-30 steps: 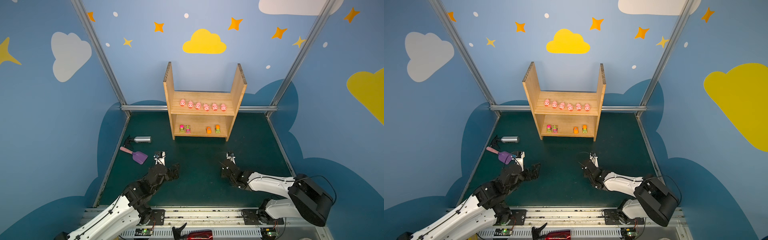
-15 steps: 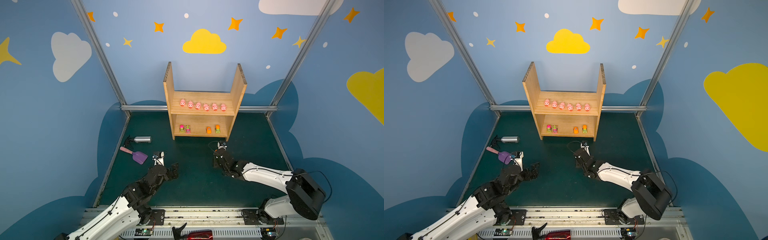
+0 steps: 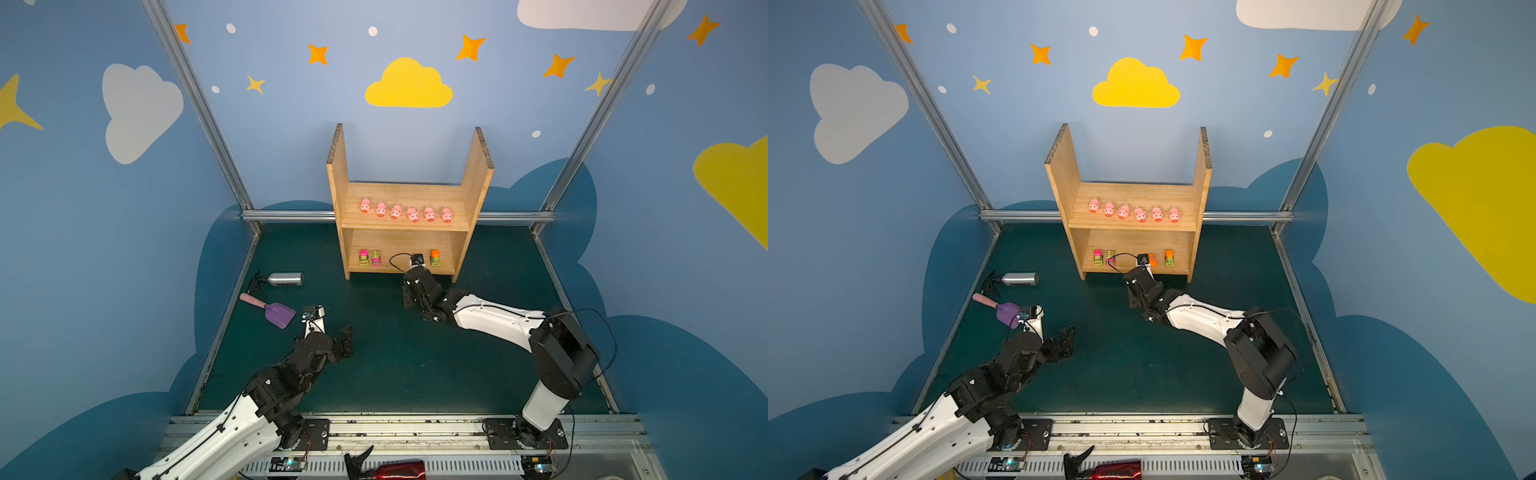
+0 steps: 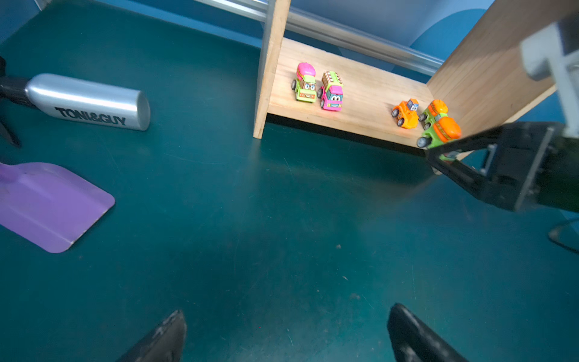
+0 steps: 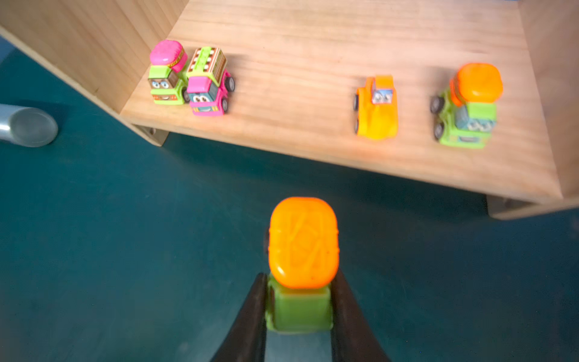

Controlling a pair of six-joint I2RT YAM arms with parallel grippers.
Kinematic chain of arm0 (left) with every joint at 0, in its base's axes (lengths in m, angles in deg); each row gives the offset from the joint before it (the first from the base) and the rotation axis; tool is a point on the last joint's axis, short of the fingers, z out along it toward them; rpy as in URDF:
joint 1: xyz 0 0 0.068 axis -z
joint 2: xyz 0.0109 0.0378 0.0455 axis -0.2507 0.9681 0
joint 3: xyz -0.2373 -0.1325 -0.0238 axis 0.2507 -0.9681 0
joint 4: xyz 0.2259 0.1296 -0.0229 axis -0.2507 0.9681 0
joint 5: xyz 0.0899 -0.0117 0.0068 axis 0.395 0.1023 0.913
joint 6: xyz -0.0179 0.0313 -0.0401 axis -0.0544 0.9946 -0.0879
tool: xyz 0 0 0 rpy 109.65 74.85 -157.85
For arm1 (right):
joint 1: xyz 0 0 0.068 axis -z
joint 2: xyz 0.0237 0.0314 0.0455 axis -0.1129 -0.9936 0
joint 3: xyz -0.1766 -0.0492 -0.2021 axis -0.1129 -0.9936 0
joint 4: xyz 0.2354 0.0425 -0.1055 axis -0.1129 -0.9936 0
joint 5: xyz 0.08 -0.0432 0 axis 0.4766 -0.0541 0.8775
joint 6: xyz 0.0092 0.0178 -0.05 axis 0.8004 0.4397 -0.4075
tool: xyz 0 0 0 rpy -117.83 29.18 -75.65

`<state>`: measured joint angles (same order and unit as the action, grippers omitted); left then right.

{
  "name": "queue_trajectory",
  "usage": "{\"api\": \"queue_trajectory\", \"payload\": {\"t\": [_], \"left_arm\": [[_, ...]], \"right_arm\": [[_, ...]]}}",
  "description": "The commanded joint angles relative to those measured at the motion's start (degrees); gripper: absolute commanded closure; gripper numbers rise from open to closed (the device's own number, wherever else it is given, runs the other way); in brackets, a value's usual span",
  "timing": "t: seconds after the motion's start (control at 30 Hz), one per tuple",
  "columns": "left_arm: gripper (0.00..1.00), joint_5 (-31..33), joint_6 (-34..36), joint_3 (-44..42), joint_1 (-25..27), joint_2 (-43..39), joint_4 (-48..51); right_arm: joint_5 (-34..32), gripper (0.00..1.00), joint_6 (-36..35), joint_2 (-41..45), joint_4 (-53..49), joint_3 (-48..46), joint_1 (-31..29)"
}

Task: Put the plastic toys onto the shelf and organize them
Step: 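Carry the orange-topped truck with the right gripper into the lower shelf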

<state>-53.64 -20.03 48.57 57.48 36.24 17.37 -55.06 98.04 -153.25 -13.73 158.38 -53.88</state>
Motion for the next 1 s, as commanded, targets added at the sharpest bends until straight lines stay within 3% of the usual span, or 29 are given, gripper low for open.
{"api": "queue_trajectory", "payload": {"t": [0.0, 0.47, 0.97], "left_arm": [[0.00, 2.5, 0.8, -0.9, -0.5, -1.0, -0.4], [0.00, 5.4, 0.8, -3.2, -0.8, -7.3, 0.0], [0.00, 6.9, 0.8, -3.4, -0.9, -8.4, 0.4]], "right_arm": [[0.7, 0.73, -2.6, -4.4, -1.1, 5.8, 1.2], [0.9, 0.73, -3.1, -19.4, -0.2, 20.8, 4.7], [1.5, 0.70, -3.0, -25.4, -1.3, 28.5, 6.3]]}}
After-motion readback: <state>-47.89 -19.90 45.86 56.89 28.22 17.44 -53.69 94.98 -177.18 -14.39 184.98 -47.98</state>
